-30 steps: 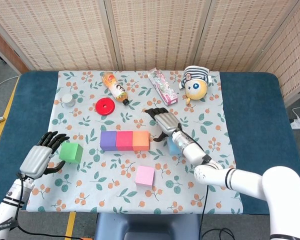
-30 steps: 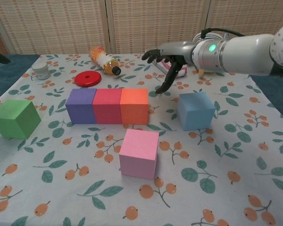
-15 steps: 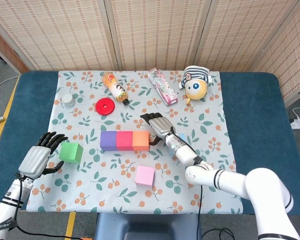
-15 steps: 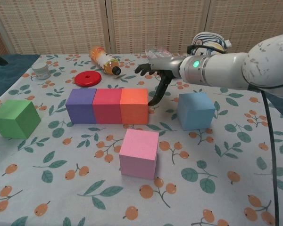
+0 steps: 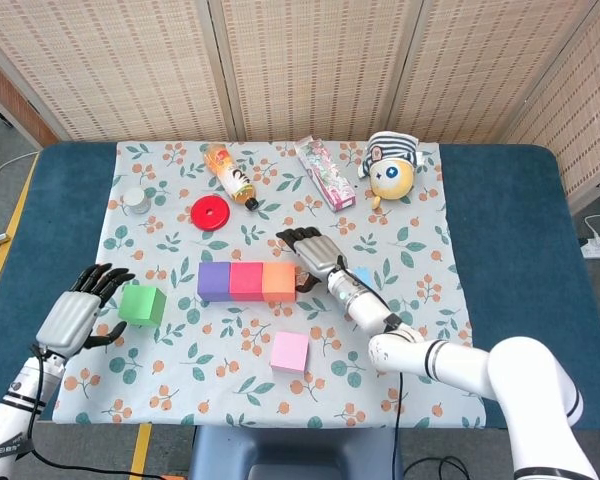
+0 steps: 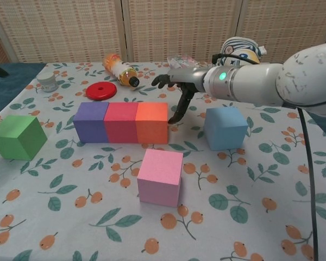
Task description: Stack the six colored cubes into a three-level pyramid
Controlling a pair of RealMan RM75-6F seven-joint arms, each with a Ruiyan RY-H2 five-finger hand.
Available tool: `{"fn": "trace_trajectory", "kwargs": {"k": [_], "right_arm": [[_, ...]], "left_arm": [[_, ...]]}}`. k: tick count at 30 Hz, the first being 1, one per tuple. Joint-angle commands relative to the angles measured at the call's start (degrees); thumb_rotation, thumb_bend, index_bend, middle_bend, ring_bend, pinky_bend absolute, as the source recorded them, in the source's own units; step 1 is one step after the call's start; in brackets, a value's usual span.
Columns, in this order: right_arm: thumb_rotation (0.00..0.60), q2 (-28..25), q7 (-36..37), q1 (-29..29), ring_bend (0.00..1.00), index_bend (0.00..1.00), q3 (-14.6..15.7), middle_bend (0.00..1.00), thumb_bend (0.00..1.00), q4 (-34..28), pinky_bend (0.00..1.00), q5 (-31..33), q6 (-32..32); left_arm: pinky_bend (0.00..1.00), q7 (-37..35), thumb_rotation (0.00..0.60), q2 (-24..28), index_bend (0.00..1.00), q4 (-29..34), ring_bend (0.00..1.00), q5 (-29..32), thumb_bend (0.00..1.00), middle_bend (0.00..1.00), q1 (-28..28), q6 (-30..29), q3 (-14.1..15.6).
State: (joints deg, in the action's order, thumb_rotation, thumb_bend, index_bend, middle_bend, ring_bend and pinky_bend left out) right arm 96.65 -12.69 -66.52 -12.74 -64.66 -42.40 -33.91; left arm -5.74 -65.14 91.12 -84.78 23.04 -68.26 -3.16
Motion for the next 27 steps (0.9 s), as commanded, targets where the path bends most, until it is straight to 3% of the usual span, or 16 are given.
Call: {"fn": "trace_trajectory", "kwargs": {"k": [1,7,14,20,27], "right_arm": [[0.600,-2.59,-0.23,1.24,0.00,0.00,0.13,0.03,0.09,-3.00,0.02,-0.58,-1.76],[0.600,-10.72,0.74,5.17,0.00,0.00,-0.32,0.03,0.09,-12.63,0.02,-2.57,-6.45],[0.600,-24.05,3.47,12.73,0.00,0.00,-0.08,0.03,0.09,-24.94,0.02,-7.79,-13.44],[0.600,-33.31,7.80,20.40,0.00,0.00,1.86,0.04,0.09,-30.88,0.02,-13.16,-18.30],[0.600,-39.07,15.62,28.68,0.00,0.00,3.46,0.04,0.09,-34.10,0.02,-20.62,-24.42]], "left_arm": [[0.06,-0.74,0.600,0.17,0.16,-0.77,0.00,0.21,0.35,0.11,1.07,1.67,-0.28],[0.06,-1.01,0.600,0.30,0.15,-2.73,0.00,1.24,0.35,0.11,4.37,6.93,-1.04],[0.06,0.14,0.600,2.46,0.10,-2.24,0.00,4.51,0.36,0.08,7.40,15.21,-0.33],[0.05,1.21,0.600,1.71,0.06,-4.19,0.00,6.77,0.36,0.05,8.44,18.80,0.41],[0.06,3.91,0.600,-1.20,0.04,-7.05,0.00,10.00,0.36,0.03,9.01,20.16,0.18]]}}
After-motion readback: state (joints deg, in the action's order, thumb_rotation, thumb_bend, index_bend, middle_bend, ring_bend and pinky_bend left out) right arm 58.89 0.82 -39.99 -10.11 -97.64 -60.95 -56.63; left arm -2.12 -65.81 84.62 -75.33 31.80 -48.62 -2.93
